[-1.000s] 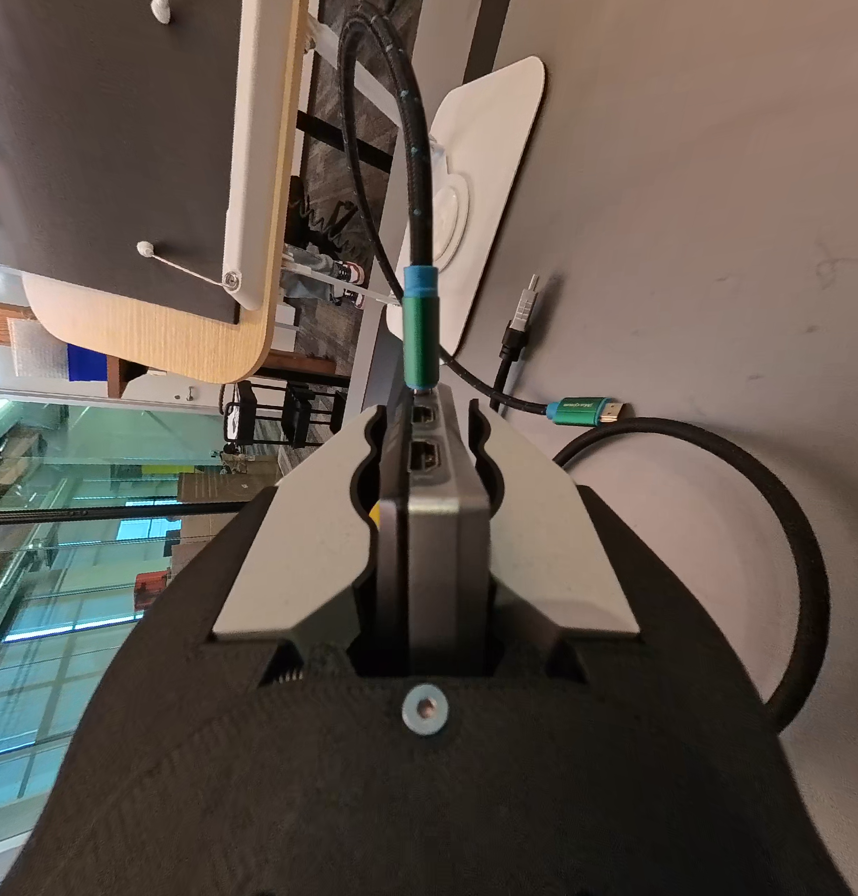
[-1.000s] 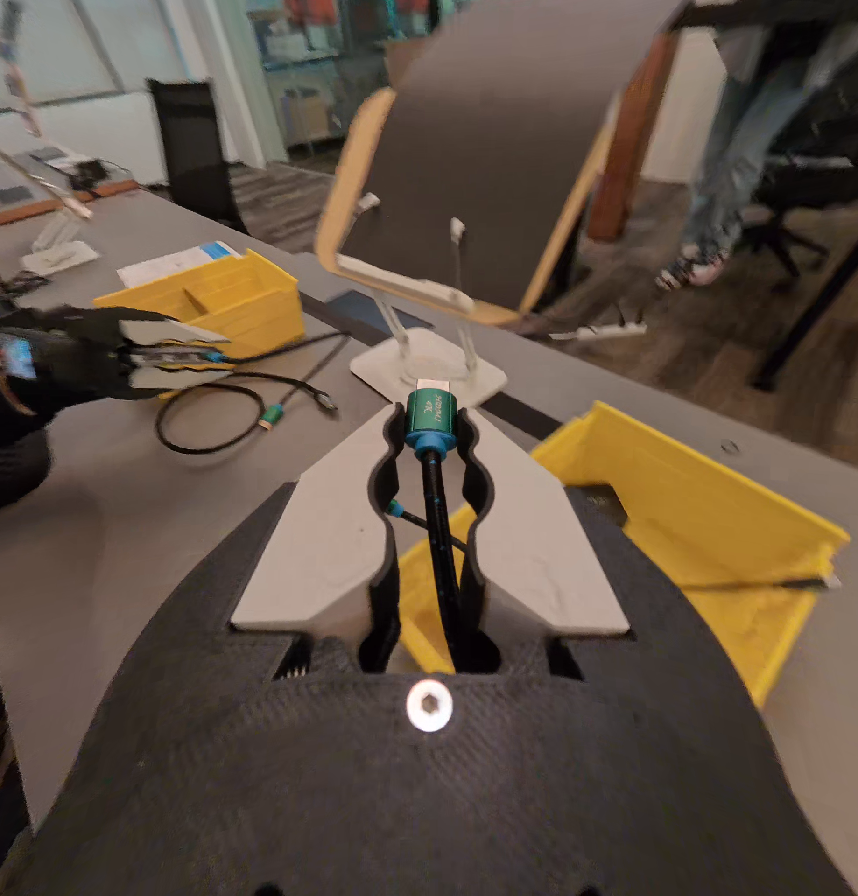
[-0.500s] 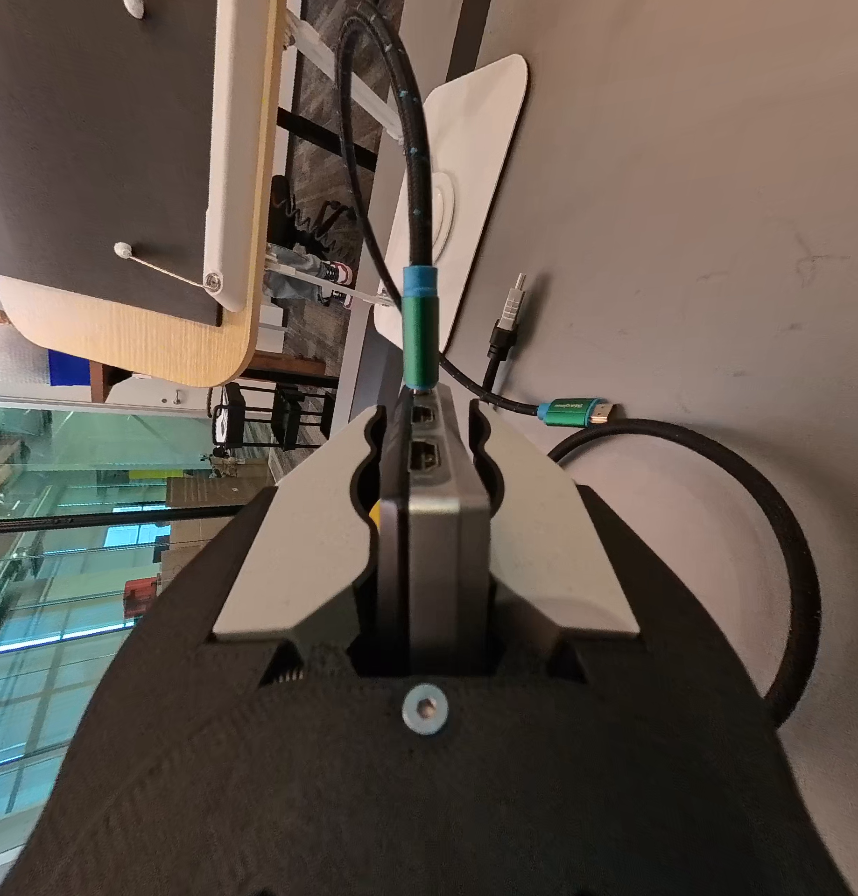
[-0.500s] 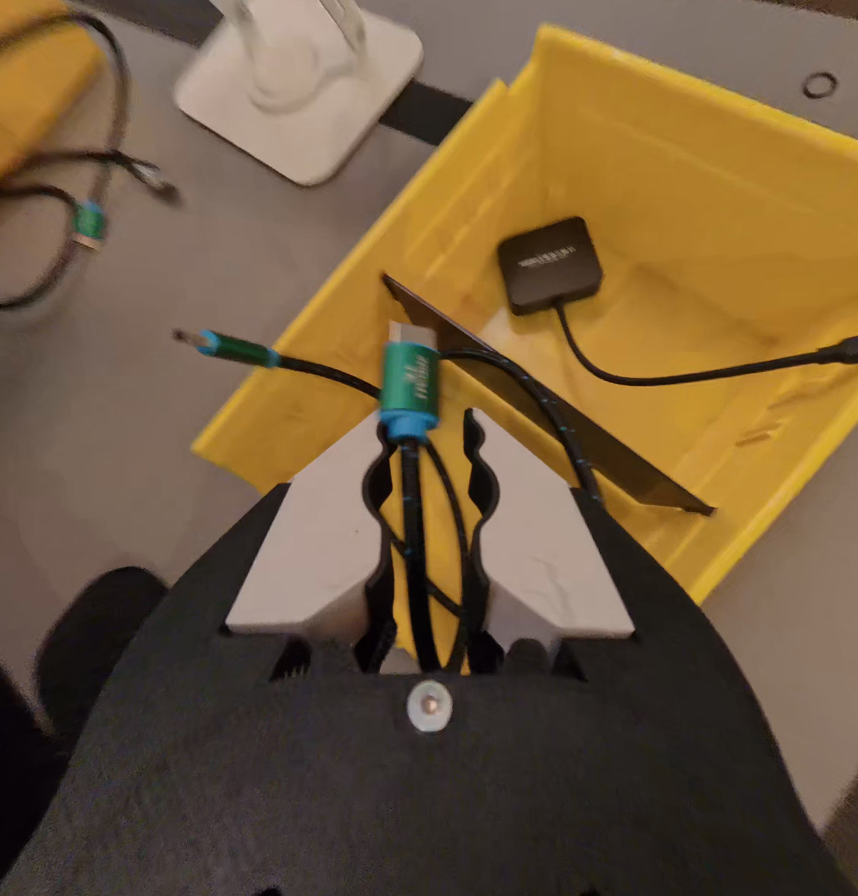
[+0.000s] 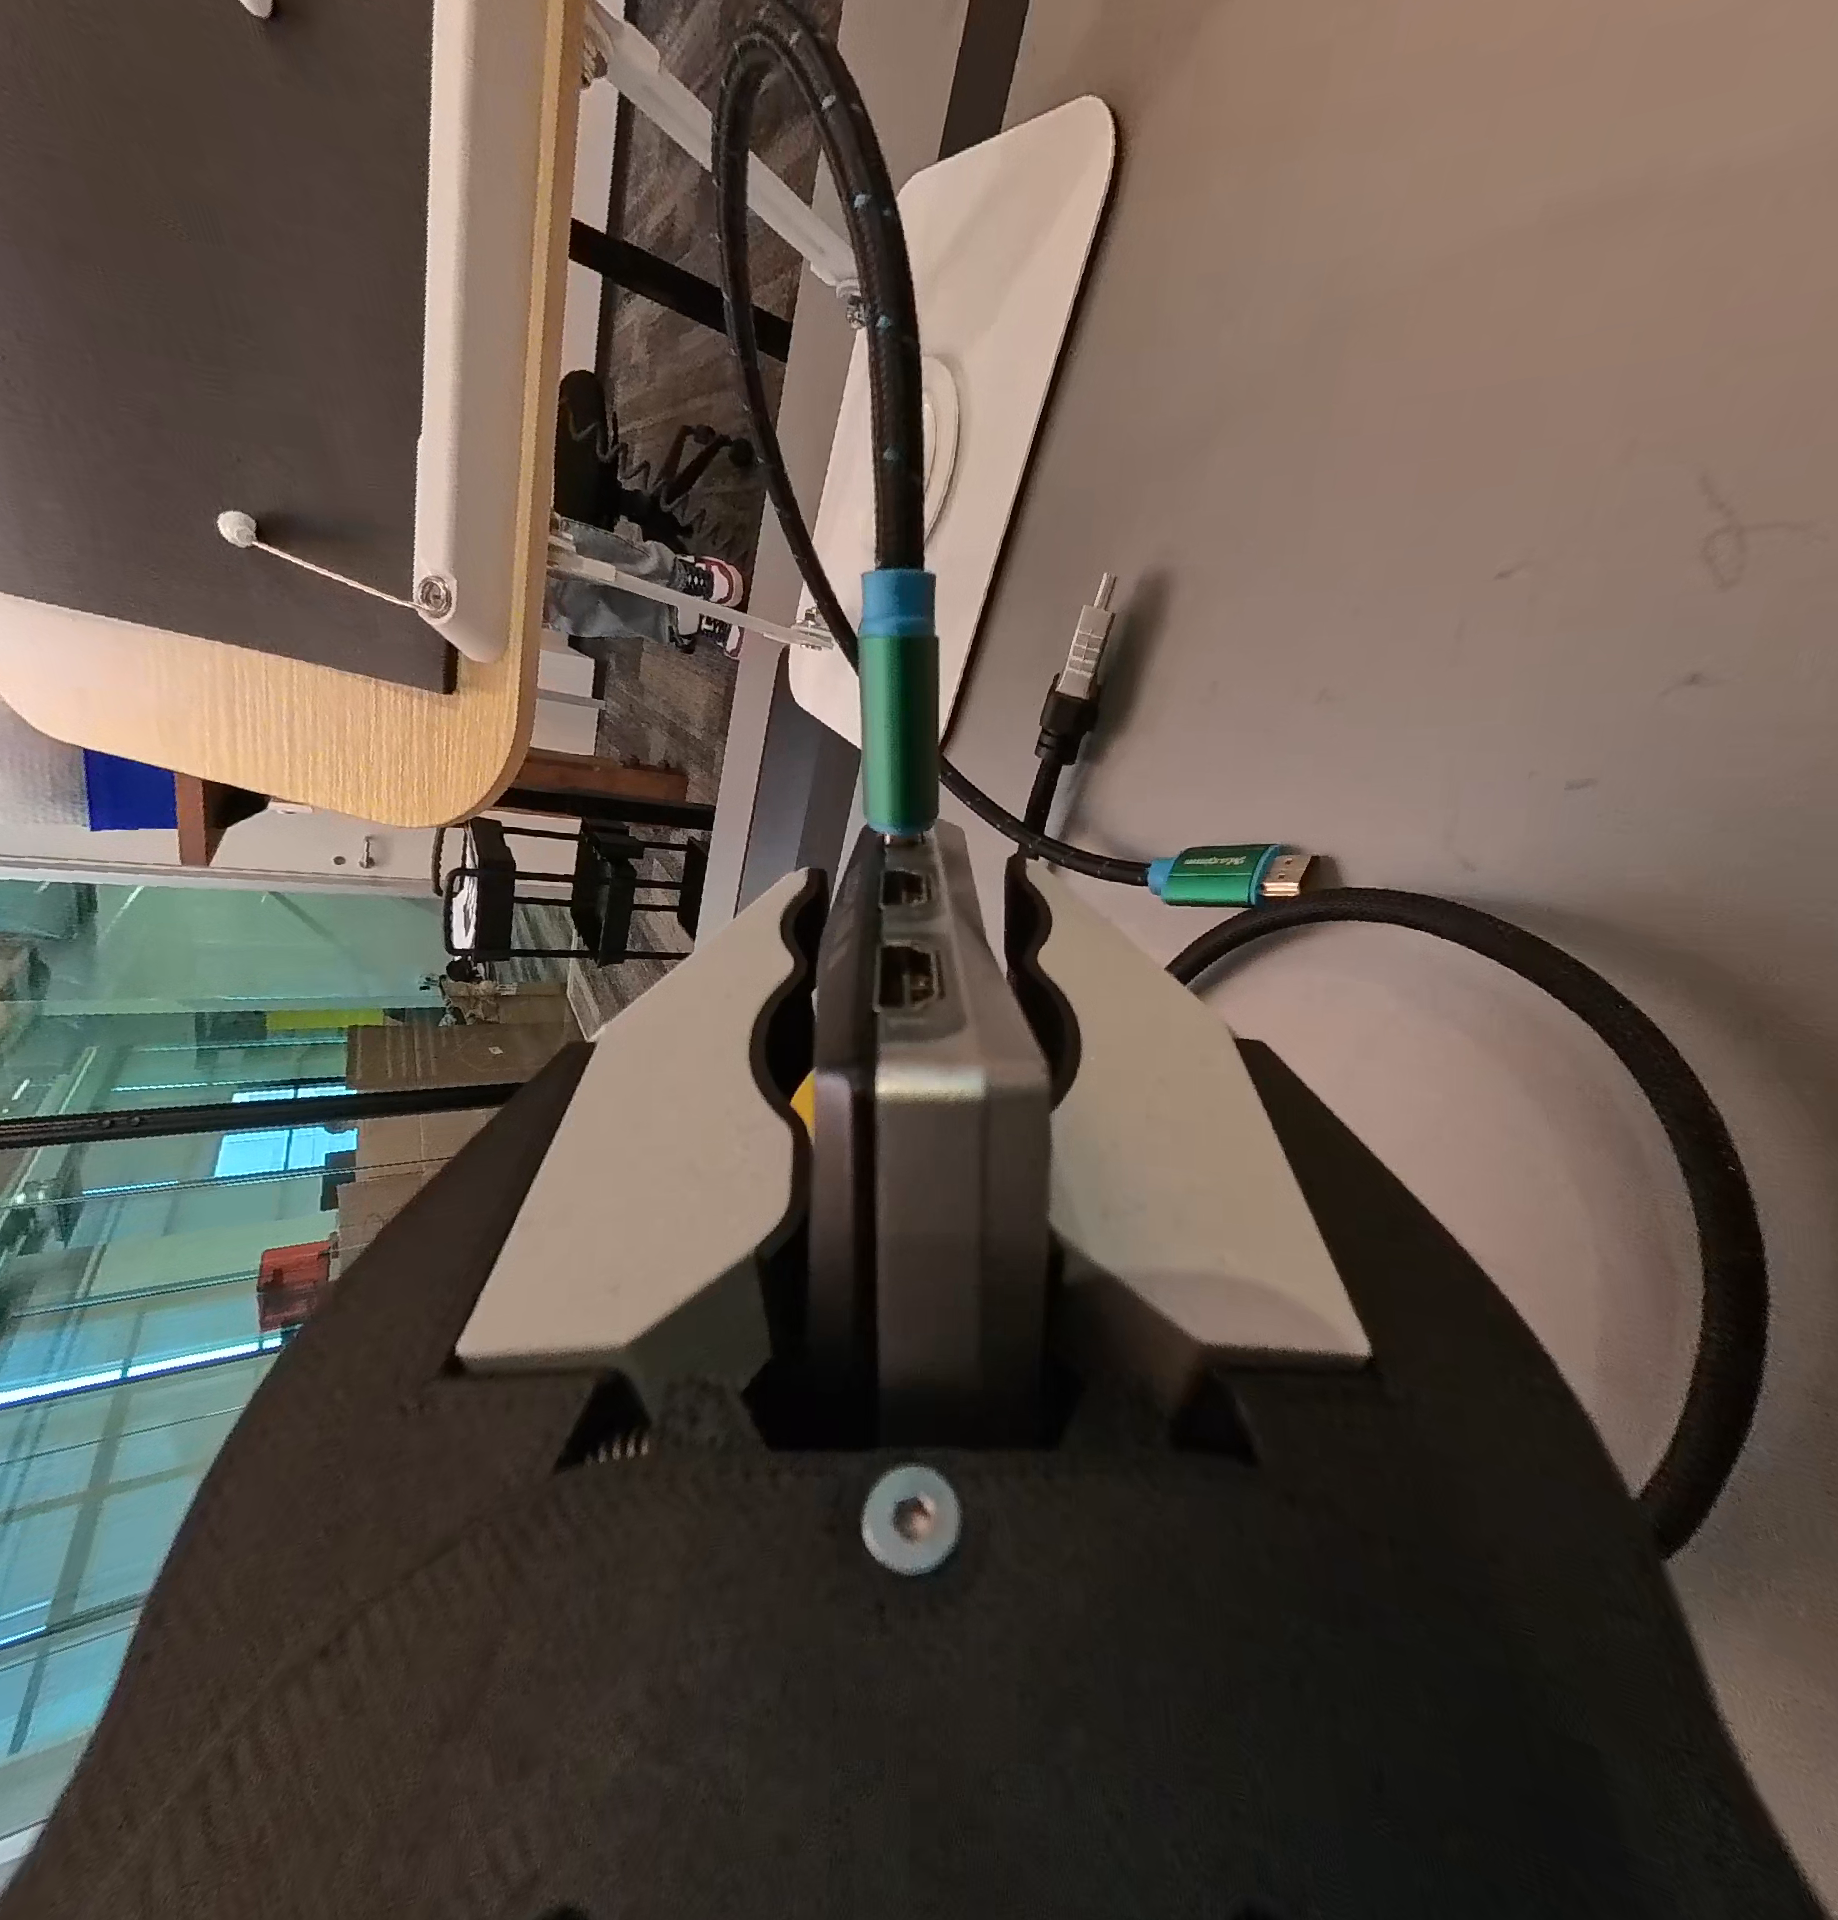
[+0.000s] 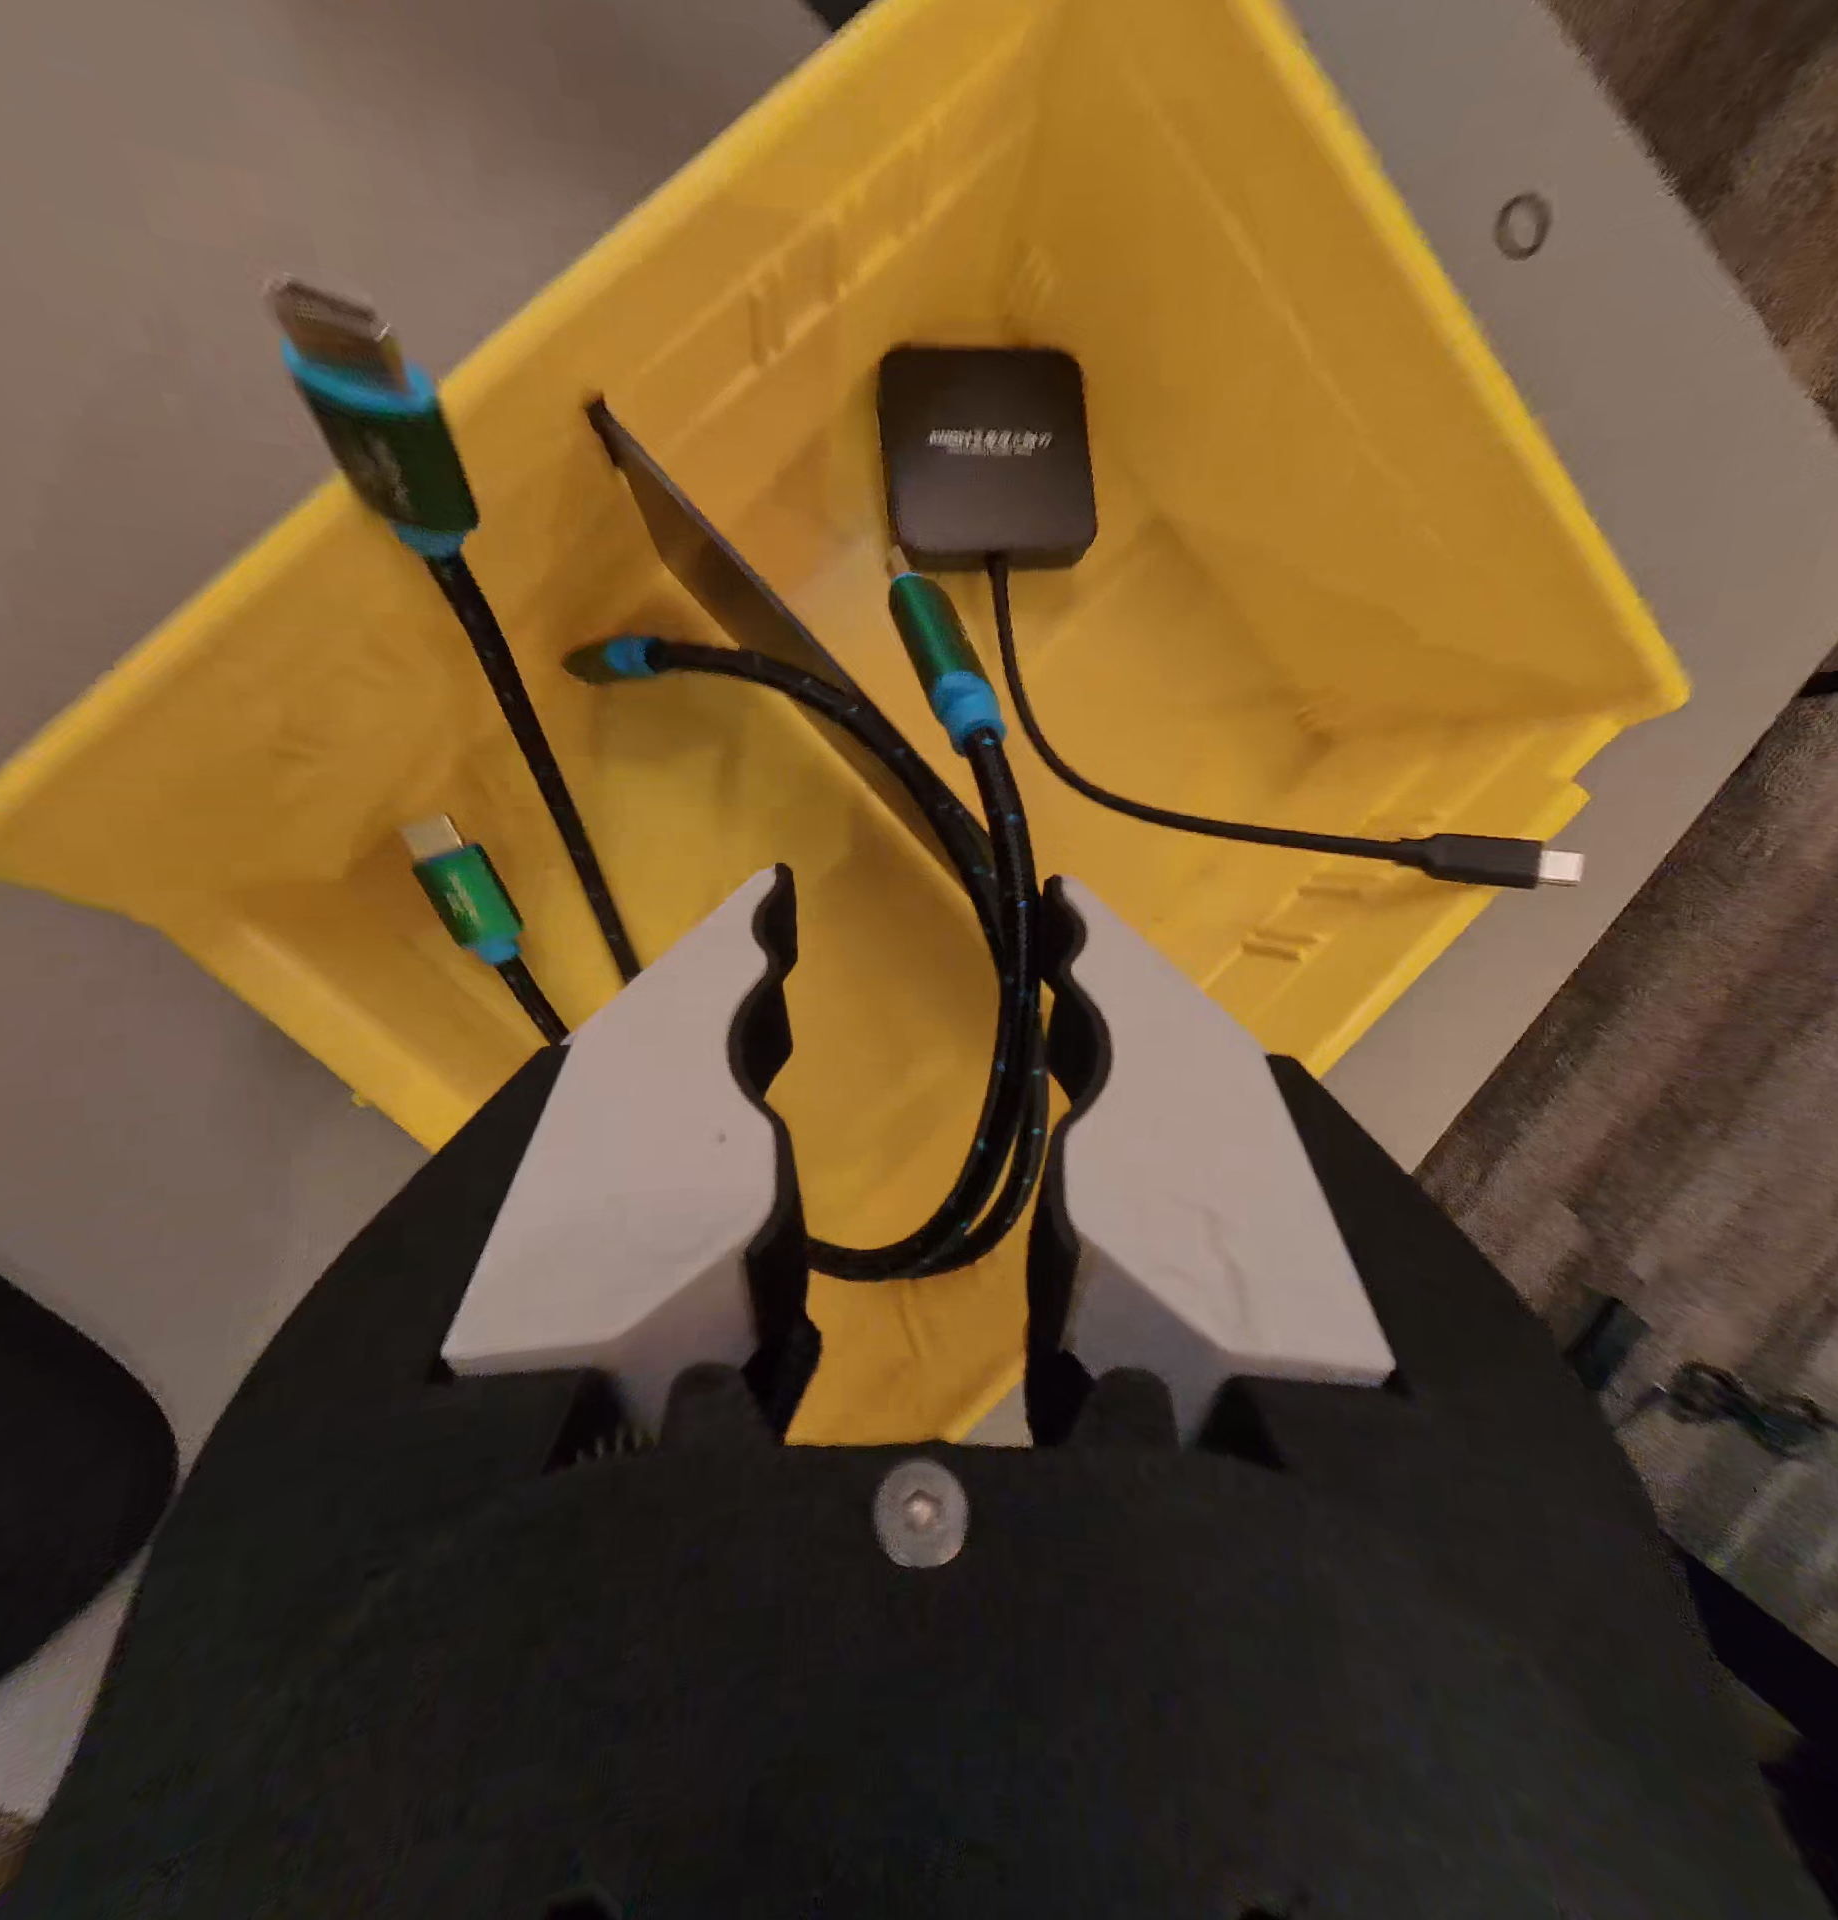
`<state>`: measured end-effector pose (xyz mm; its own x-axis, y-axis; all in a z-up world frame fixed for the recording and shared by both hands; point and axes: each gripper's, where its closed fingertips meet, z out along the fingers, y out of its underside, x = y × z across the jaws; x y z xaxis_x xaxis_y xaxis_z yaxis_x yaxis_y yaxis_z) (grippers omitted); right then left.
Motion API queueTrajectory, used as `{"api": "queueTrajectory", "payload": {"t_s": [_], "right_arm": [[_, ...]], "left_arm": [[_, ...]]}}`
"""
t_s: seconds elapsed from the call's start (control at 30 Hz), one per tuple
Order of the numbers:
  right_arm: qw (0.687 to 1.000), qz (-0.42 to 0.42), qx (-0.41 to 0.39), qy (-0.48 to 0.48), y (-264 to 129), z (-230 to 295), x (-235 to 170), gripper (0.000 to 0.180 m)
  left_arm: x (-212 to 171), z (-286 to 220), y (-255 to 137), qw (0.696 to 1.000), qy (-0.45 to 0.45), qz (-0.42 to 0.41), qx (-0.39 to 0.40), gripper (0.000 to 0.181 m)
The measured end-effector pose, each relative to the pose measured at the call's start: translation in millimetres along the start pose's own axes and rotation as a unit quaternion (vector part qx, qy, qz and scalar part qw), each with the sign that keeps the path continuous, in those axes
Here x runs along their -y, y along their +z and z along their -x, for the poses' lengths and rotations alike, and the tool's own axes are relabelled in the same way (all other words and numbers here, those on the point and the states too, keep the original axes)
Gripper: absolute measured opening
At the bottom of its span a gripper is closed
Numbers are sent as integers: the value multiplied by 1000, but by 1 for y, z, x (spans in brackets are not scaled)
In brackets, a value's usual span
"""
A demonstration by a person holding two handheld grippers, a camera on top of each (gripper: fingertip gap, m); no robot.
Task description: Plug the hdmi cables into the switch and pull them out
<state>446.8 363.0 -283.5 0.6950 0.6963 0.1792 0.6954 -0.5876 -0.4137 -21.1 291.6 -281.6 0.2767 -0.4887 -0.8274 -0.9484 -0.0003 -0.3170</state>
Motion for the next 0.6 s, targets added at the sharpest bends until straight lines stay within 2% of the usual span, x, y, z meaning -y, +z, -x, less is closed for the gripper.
{"api": "queueTrajectory", "payload": {"t_s": [0.03,0.1,0.23,0.33,0.43,0.47,0.53,0.6], "right_arm": [[1000,21,9,-11,5,5,-6,44],[998,49,13,-40,10,8,-16,57],[995,69,-20,-64,3,-2,-20,73],[996,48,-40,-65,-9,-6,-12,78],[992,-13,-83,-89,-36,-1,17,70],[991,-49,-73,-103,-46,15,33,68],[982,-141,-12,-128,-64,67,74,63],[959,-225,73,-154,-82,132,112,60]], "left_arm": [[0,0,0,1000,0,0,0,34],[0,0,0,1000,1,1,0,33],[0,1,-1,1000,1,1,1,34],[2,2,-1,1000,2,-3,5,34],[4,3,-2,1000,5,-6,11,34],[4,4,-3,1000,6,-8,13,34],[6,6,-4,1000,8,-10,20,33],[9,8,-5,999,12,-13,28,33]]}}
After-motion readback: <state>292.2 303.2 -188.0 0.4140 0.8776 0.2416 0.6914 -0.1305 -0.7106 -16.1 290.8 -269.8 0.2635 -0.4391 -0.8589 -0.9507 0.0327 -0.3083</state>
